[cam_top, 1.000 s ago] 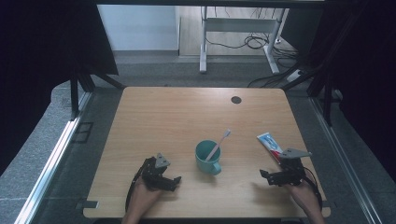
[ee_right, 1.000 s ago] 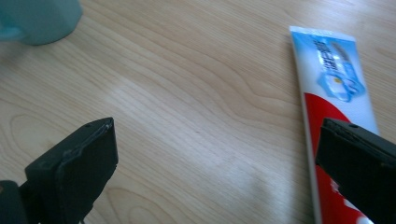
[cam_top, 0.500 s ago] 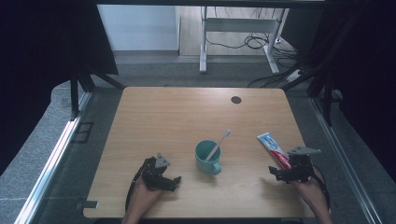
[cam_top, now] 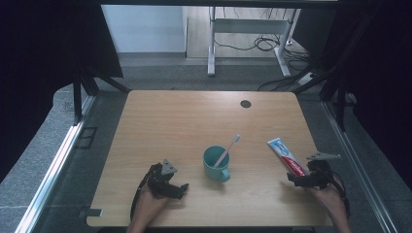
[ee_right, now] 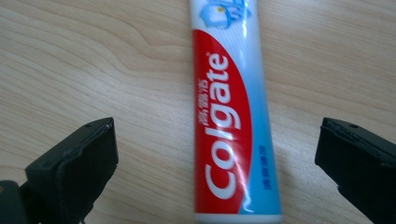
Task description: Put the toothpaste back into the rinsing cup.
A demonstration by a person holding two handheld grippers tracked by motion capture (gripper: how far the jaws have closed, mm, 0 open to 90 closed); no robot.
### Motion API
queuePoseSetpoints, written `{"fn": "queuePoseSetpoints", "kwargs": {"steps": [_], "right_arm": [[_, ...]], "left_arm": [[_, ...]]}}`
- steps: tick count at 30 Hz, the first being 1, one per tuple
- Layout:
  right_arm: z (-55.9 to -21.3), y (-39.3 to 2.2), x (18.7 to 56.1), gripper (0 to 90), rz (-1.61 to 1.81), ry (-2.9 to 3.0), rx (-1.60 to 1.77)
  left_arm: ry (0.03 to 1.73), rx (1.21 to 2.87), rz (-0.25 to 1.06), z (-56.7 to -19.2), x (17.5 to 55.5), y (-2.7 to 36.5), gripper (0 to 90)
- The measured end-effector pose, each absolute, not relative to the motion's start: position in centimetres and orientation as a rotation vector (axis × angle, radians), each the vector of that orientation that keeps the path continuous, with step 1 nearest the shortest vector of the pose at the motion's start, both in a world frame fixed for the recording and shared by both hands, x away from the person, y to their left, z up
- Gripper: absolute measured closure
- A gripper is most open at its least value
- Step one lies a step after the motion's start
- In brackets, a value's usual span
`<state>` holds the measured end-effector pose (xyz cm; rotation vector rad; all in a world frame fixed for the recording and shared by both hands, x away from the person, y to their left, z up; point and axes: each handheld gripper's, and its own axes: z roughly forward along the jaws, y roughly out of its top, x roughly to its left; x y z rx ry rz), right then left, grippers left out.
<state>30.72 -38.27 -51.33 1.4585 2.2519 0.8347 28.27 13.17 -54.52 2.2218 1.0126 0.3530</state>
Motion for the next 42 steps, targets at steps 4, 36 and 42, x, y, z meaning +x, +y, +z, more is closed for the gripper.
{"fn": "queuePoseSetpoints", "kwargs": {"steps": [4, 36, 42], "right_arm": [[-51.5, -38.6, 31.0, 0.0, 0.807, 2.274, 1.471], [-50.4, -36.4, 35.9, 0.1, 0.48, 2.495, 1.462], [-50.2, -35.9, 36.6, 2.9, 0.431, 2.528, 1.462]], "left_arm": [[1.012, 2.222, 0.353, -54.5, 28.3, 13.2, 0.9], [1.013, 2.224, 0.351, -54.5, 28.3, 13.2, 0.9], [1.013, 2.224, 0.351, -54.5, 28.3, 13.2, 0.9]]}}
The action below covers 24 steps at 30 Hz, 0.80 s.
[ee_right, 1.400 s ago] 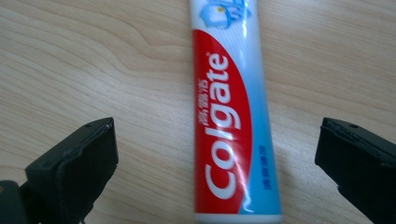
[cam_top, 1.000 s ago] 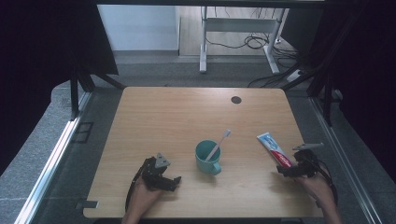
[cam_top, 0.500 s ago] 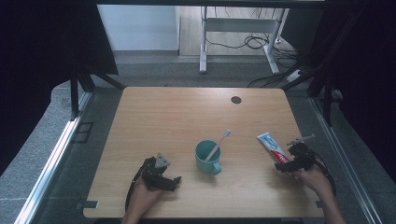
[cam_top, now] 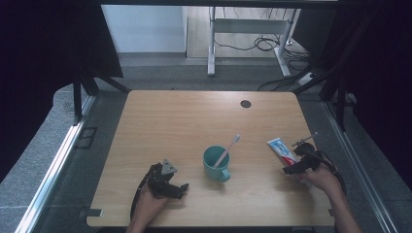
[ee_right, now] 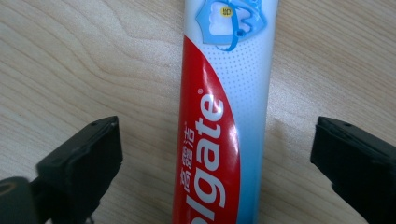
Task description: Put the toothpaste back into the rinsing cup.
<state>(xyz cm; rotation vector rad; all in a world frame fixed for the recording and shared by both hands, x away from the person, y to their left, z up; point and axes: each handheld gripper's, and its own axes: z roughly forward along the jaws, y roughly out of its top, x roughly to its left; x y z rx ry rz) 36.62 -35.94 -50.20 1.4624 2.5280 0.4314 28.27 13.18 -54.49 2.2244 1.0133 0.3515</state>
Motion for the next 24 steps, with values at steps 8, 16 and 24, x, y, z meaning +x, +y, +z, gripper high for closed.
{"fn": "queuePoseSetpoints", "kwargs": {"steps": [8, 16, 24], "right_arm": [[-49.9, -35.3, 37.8, 17.7, 0.337, 2.579, 1.469], [-49.8, -34.8, 38.9, 32.0, 0.263, 2.624, 1.495], [-49.9, -34.5, 39.8, 42.0, 0.202, 2.659, 1.502]], "left_arm": [[1.014, 2.224, 0.351, -54.5, 28.3, 13.2, 0.9], [1.013, 2.225, 0.351, -54.5, 28.3, 13.2, 0.9], [1.013, 2.225, 0.352, -54.5, 28.3, 13.2, 0.9]]}}
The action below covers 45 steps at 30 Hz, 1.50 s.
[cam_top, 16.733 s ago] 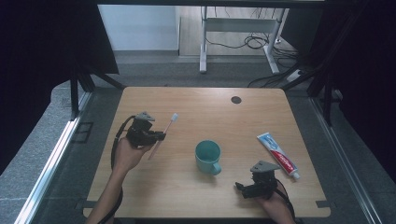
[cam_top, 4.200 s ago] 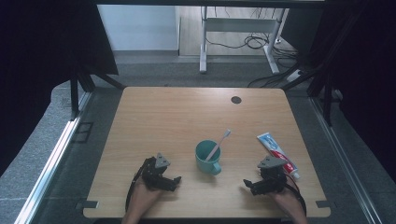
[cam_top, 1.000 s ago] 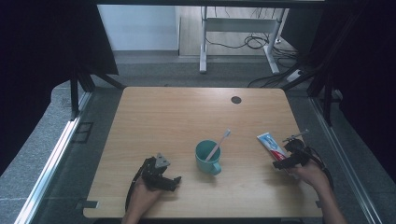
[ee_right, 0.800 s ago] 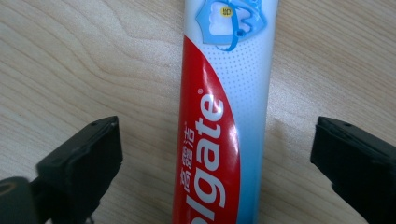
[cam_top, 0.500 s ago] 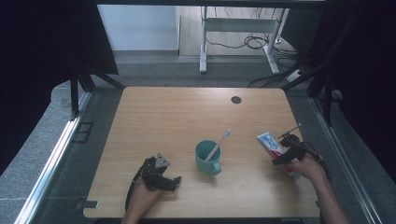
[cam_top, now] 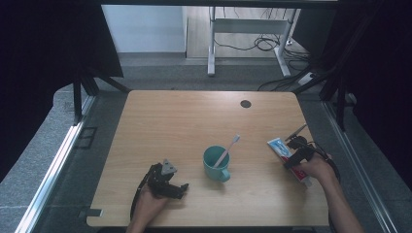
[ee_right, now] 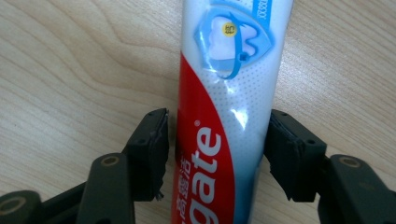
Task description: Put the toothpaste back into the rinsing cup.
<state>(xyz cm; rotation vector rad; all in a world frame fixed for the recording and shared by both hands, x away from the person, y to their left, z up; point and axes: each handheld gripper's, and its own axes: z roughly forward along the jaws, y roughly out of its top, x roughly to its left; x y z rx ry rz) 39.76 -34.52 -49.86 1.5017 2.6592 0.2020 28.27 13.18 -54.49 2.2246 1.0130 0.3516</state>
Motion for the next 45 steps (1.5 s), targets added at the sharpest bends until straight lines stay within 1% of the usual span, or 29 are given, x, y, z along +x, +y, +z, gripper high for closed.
{"fn": "queuePoseSetpoints", "kwargs": {"steps": [10, 13, 14, 15, 16, 17, 18, 20, 23, 36, 45], "right_arm": [[-50.0, -34.3, 40.7, 47.5, 0.128, 2.667, 1.551], [-49.9, -34.1, 40.6, 51.7, 0.126, 2.673, 1.541], [-49.9, -34.1, 40.6, 51.7, 0.126, 2.673, 1.541], [-49.9, -34.1, 40.6, 53.4, 0.124, 2.671, 1.535], [-49.8, -34.1, 40.5, 59.6, 0.129, 2.667, 1.53], [-49.6, -34.2, 40.5, 62.9, 0.138, 2.67, 1.522], [-49.6, -34.2, 40.5, 62.9, 0.138, 2.67, 1.522], [-49.3, -34.2, 40.4, 67.3, 0.143, 2.669, 1.52], [-49.1, -34.3, 40.4, 69.8, 0.156, 2.668, 1.519], [-49.0, -34.5, 39.7, 71.2, 0.233, 2.677, 1.526], [-48.5, -34.4, 38.9, 71.7, 0.39, 2.678, 1.511]], "left_arm": [[1.013, 2.225, 0.352, -54.5, 28.3, 13.2, 0.9], [1.013, 2.225, 0.352, -54.5, 28.3, 13.2, 0.9], [1.013, 2.225, 0.352, -54.5, 28.3, 13.2, 0.9], [1.013, 2.224, 0.352, -54.5, 28.3, 13.2, 0.9], [1.014, 2.226, 0.352, -54.5, 28.3, 13.2, 0.9], [1.013, 2.224, 0.351, -54.5, 28.3, 13.2, 0.9], [1.013, 2.224, 0.351, -54.5, 28.3, 13.2, 0.9], [1.013, 2.224, 0.352, -54.5, 28.3, 13.2, 0.9], [1.013, 2.225, 0.352, -54.5, 28.3, 13.2, 0.9], [1.013, 2.225, 0.352, -54.5, 28.3, 13.2, 0.9], [1.013, 2.225, 0.352, -54.5, 28.3, 13.2, 0.9]]}}
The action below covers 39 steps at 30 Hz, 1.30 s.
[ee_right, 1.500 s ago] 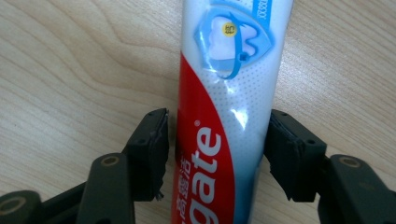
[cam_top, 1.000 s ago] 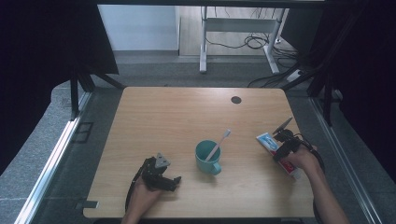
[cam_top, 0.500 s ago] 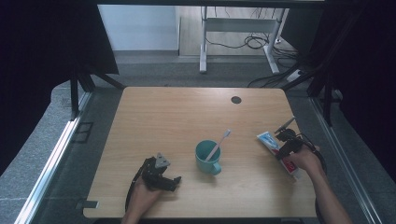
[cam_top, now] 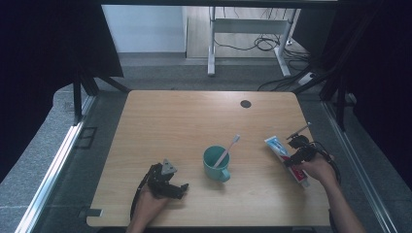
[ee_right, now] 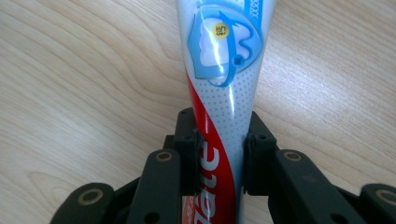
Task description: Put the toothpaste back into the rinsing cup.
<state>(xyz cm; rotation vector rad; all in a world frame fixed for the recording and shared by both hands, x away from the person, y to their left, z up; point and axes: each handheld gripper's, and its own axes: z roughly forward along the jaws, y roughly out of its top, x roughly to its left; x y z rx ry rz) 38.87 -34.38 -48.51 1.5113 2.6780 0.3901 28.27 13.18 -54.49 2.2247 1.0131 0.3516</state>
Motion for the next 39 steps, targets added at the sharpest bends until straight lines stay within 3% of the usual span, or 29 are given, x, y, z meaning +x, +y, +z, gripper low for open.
{"fn": "queuePoseSetpoints", "kwargs": {"steps": [39], "right_arm": [[-46.8, -33.4, 33.3, 71.7, 0.942, 2.45, 1.295]], "left_arm": [[1.012, 2.223, 0.353, -54.5, 28.3, 13.2, 0.9]]}}
